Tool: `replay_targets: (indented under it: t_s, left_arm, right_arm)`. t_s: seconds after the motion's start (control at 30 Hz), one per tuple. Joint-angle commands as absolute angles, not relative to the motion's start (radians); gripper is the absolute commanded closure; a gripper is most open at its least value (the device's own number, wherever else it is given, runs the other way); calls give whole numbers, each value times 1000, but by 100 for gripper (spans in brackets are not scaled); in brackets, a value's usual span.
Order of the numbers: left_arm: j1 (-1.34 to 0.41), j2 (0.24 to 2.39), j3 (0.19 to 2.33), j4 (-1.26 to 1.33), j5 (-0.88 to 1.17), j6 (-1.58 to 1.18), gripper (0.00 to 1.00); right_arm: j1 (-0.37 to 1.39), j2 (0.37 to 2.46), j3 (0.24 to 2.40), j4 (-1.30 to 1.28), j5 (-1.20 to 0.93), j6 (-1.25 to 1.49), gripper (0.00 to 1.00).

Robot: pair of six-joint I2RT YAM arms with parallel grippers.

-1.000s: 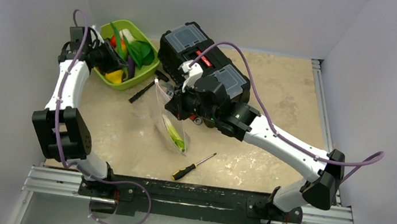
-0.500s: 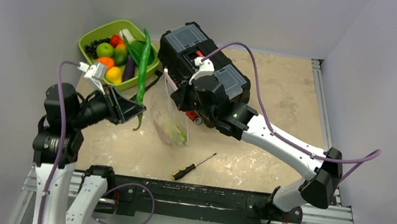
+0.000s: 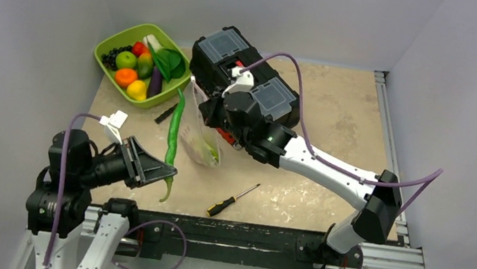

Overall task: Place the food in the zip-top bag and seal the zipper
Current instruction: Place the fake vegetable in the zipper food storage bag.

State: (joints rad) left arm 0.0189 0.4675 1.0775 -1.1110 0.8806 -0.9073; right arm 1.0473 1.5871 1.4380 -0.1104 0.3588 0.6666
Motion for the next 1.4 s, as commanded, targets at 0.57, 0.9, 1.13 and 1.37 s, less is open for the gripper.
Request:
replay_targets:
  t_s: [0.57,0.9,1.13,1.37]
  left_arm:
    - [15,530,1250,-1371,1016,-1099,100]
    - [15,553,1236,-1411,957,-1189,100]
    - [15,532,1200,-1255,828,-1450,100]
    - [15,447,1077,-1072,693,-1715,100]
  right_arm:
    - [1218,1581,1525,-6,549,567,100]
    - [1282,1577,1529,63,575,428,100]
    - [1295,1573,1521,53,504,406,100]
    - [1299,1577,1535,21,471,410,100]
